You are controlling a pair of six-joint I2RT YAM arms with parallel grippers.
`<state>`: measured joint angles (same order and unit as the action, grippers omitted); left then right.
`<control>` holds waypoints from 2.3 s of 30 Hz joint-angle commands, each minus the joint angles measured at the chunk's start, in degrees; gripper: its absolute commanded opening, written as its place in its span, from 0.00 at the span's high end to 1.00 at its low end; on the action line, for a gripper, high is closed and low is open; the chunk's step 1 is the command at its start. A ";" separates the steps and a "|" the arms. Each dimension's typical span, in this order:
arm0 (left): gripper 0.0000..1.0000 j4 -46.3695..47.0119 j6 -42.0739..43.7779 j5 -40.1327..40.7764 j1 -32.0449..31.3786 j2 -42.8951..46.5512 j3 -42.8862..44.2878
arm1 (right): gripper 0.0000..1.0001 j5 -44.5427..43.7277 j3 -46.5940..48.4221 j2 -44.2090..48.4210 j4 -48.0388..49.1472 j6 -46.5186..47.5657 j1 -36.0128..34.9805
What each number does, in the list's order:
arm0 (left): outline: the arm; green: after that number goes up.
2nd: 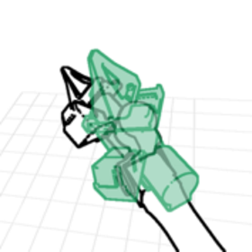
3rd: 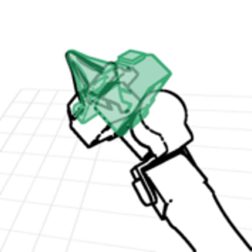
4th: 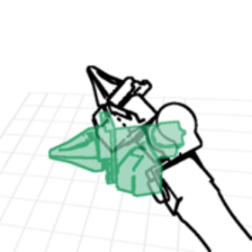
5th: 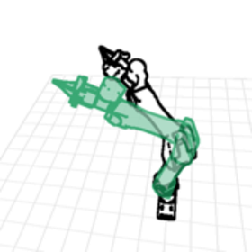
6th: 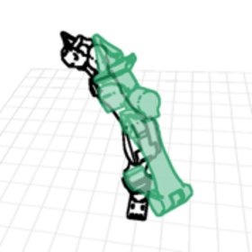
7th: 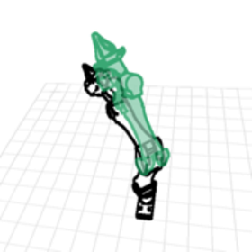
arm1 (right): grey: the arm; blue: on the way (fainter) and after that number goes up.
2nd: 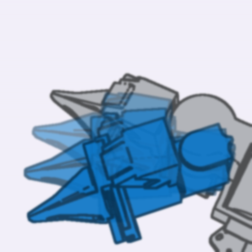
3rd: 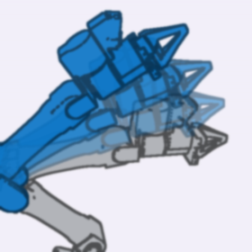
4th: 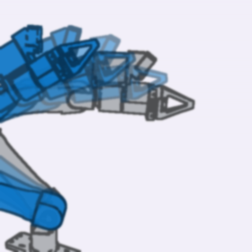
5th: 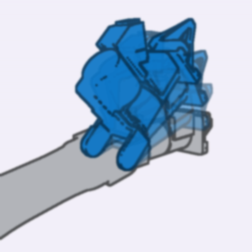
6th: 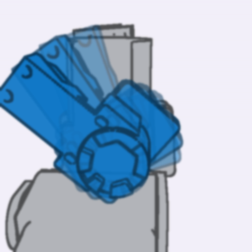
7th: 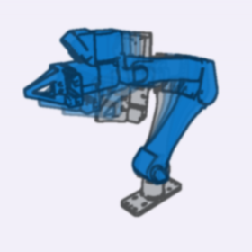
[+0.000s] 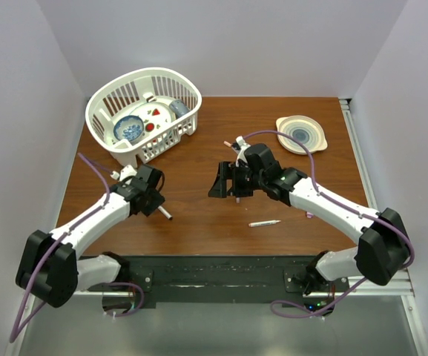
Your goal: Insert the pens into the pen caps
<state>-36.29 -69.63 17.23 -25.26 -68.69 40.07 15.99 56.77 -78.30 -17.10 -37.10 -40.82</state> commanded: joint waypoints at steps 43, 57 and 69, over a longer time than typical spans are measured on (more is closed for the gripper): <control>1.00 28.89 16.71 -19.15 -4.27 13.39 -12.46 | 0.20 2.56 -2.55 1.32 11.12 -10.09 -0.75; 1.00 49.29 21.11 -42.19 -4.45 17.53 -19.51 | 0.33 0.27 7.21 -11.78 14.29 -12.99 -7.43; 1.00 50.71 21.81 -44.22 -4.45 22.63 -20.83 | 0.76 -3.77 6.07 -11.61 15.35 -13.88 -7.87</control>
<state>10.04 -49.69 -24.10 -29.45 -47.31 19.27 14.59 62.28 -90.80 -3.88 -50.72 -48.38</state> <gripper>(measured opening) 0.062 0.266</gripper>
